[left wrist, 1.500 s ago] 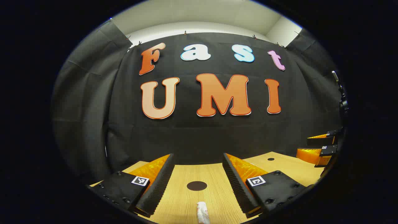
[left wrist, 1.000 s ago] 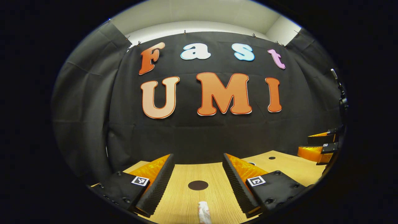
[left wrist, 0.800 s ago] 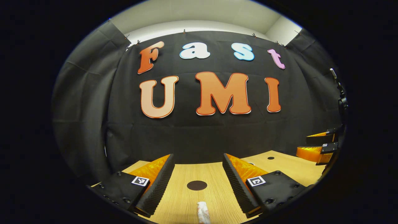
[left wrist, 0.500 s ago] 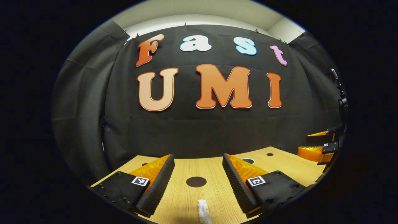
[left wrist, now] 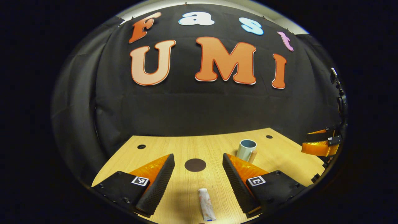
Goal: Put the toothbrush and toothpaste on the desktop into the cup, then pick up the cup and place it on the coaster on the desktop.
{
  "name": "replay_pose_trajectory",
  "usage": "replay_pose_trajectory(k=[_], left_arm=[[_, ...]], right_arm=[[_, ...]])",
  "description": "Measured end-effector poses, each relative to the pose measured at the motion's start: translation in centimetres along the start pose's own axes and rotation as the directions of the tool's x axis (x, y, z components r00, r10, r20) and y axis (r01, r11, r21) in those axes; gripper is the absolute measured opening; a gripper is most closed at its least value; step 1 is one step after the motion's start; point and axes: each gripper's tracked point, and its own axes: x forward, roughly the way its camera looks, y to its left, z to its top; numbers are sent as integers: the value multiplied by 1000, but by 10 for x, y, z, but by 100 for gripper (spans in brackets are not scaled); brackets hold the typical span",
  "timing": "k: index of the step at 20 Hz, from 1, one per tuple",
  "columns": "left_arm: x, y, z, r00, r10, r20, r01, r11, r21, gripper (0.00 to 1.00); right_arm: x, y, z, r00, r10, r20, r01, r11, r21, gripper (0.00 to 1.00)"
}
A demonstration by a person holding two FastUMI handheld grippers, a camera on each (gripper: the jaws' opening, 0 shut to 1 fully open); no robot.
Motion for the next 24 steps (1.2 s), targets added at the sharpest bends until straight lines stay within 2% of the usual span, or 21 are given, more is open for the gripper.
replay_pose_trajectory(k=[2, 6, 9, 14, 16, 18, 22, 23, 24], left_arm=[[10, -4, -14, 997, -28, -75, 30, 999, 16, 99], [26, -2, -42, 974, -39, -225, 45, 999, 19, 99], [31, -7, -61, 941, -51, -334, 52, 999, -6, 99], [35, -12, -82, 880, -60, -471, 52, 998, -30, 99], [34, -11, -83, 851, -62, -521, 52, 998, -34, 100], [33, -13, -87, 817, -77, -572, 61, 997, -47, 100], [30, -19, -111, 722, -107, -683, 72, 994, -79, 100], [29, -22, -115, 700, -120, -704, 79, 993, -91, 100], [31, -22, -117, 690, -124, -713, 77, 992, -98, 97]], right_arm=[[6, -5, -10, 997, 8, -72, -5, 999, 35, 94], [20, -15, -24, 979, -14, -203, 27, 998, 58, 94], [25, -11, -37, 955, 9, -295, 17, 996, 85, 92], [35, -14, -65, 911, -3, -412, 41, 996, 84, 90], [37, -11, -73, 888, 8, -459, 33, 996, 80, 90], [43, -7, -86, 867, 14, -498, 30, 996, 79, 85], [52, -5, -106, 826, -5, -563, 35, 998, 44, 82], [53, -1, -109, 814, 16, -581, 16, 999, 50, 82], [52, 1, -114, 797, 30, -603, 7, 998, 58, 81]])
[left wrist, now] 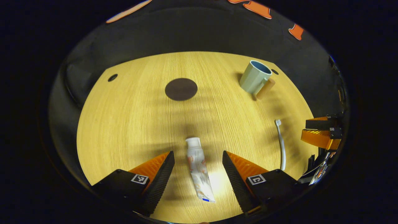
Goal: Put the toothbrush and toothpaste on the desktop into the cup, then pick up the cup and place it on the coaster on the desktop.
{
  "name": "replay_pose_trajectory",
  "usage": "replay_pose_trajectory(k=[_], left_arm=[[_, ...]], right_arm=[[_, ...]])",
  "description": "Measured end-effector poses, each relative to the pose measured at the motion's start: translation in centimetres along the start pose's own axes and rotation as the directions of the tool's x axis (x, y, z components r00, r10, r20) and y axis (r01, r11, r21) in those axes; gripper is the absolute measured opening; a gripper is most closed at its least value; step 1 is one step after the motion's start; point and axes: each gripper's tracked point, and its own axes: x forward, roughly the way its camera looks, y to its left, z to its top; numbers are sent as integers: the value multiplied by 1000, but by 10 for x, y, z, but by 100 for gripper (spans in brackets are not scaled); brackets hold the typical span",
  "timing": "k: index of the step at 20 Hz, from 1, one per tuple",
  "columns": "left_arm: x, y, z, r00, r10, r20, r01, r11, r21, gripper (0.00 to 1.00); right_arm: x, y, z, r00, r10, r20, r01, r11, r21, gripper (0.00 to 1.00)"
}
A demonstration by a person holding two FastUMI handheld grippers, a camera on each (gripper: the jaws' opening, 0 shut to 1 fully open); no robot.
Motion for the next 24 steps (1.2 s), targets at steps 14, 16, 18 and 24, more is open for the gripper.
replay_pose_trajectory(k=[14, 16, 18, 24], left_arm=[[32, 4, -31, 990, -14, -141, 4, 997, -74, 44], [31, 4, -31, 991, -13, -134, 3, 997, -78, 23], [33, 4, -29, 992, -14, -128, 2, 996, -88, 22], [31, 6, -30, 994, -8, -110, -3, 995, -98, 20]], right_arm=[[41, -5, -30, 990, -52, -134, 49, 999, -21, 71], [46, -7, -36, 984, -60, -168, 60, 998, -7, 68], [50, -5, -39, 979, -55, -197, 59, 998, 18, 60], [65, -15, -40, 968, -111, -227, 120, 992, 26, 37]])
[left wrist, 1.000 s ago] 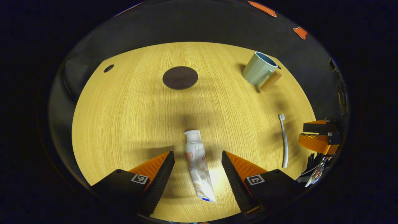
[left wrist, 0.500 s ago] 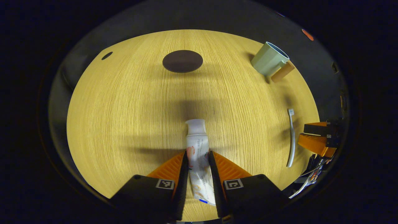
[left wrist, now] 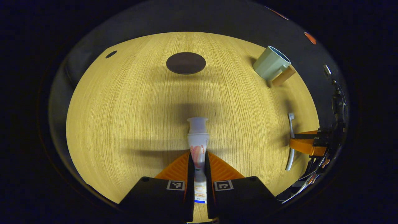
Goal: Put the toothbrush and toothpaste on the desktop into the cup, then pick up the cup and place it on the coaster on the desktop.
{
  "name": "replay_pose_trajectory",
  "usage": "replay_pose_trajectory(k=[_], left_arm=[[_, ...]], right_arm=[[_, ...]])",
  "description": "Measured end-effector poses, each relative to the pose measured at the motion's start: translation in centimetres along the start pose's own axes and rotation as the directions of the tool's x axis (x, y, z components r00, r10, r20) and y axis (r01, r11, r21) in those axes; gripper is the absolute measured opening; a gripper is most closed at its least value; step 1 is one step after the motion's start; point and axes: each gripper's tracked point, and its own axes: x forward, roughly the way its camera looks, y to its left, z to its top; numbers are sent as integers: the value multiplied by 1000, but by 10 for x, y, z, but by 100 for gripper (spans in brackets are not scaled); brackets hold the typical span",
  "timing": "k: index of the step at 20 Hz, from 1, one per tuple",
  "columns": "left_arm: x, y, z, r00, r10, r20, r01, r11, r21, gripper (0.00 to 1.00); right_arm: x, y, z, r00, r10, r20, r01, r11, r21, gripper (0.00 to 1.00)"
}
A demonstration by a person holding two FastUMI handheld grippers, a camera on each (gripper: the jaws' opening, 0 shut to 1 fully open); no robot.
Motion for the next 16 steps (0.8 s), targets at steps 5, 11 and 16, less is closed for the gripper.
replay_pose_trajectory(k=[5, 11, 16], left_arm=[[-3, 4, -1, 1000, -15, 15, 15, 1000, -2, 20], [-10, 6, 28, 997, -18, 74, 17, 1000, 22, 20], [-39, 13, 51, 986, -68, 149, 61, 997, 47, 20]], right_arm=[[3, -1, 8, 999, 40, 30, -42, 998, 50, 10], [-6, -2, 14, 992, 65, 107, -70, 997, 41, 8], [-29, -3, 29, 963, 110, 247, -124, 991, 44, 8]])
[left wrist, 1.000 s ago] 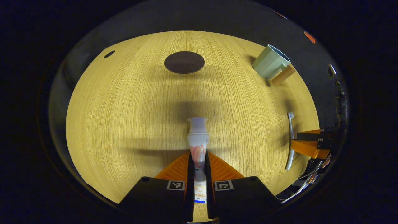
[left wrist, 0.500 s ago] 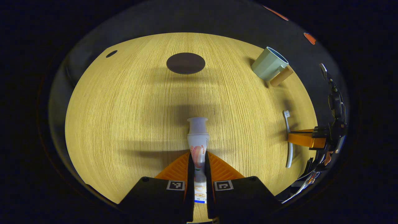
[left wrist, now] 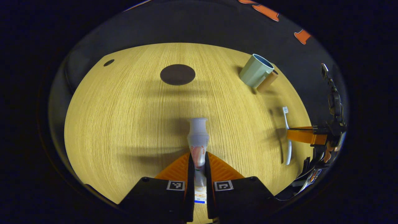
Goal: Put the toothbrush and toothpaste on the desktop into the cup, then pick up the cup and place it on the coaster on the desktop.
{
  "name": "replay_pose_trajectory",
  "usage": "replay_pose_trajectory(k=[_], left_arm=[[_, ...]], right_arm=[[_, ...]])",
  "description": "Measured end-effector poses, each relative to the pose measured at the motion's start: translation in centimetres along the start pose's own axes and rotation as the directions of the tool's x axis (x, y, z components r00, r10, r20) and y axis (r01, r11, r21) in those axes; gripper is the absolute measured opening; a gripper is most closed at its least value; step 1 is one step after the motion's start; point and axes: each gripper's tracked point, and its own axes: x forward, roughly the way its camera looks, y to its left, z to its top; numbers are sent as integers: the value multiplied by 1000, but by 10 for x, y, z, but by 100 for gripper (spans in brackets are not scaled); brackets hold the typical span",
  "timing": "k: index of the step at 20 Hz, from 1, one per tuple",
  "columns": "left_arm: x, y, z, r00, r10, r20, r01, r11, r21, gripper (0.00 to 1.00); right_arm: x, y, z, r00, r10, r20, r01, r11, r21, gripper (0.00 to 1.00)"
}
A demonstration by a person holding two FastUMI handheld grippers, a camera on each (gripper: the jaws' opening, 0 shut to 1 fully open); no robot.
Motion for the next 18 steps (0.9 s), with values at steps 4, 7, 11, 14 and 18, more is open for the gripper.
replay_pose_trajectory(k=[4, 7, 11, 14, 18], left_arm=[[-4, 0, 9, 998, 4, 67, -5, 1000, 19, 20], [-8, 0, 19, 994, 3, 112, -6, 1000, 25, 20], [-11, 0, 26, 987, 0, 160, -5, 1000, 31, 20], [-13, 1, 29, 984, 2, 180, -9, 999, 35, 20], [-13, 1, 28, 983, 10, 184, -15, 1000, 27, 20]], right_arm=[[-15, -3, 18, 992, 29, 122, -32, 999, 21, 8], [-33, -4, 34, 974, 42, 222, -47, 999, 16, 8], [-41, -3, 52, 941, 77, 329, -93, 995, 32, 8], [-52, 4, 67, 912, 126, 390, -147, 989, 26, 8], [-59, 4, 81, 878, 119, 463, -133, 991, -3, 8]])
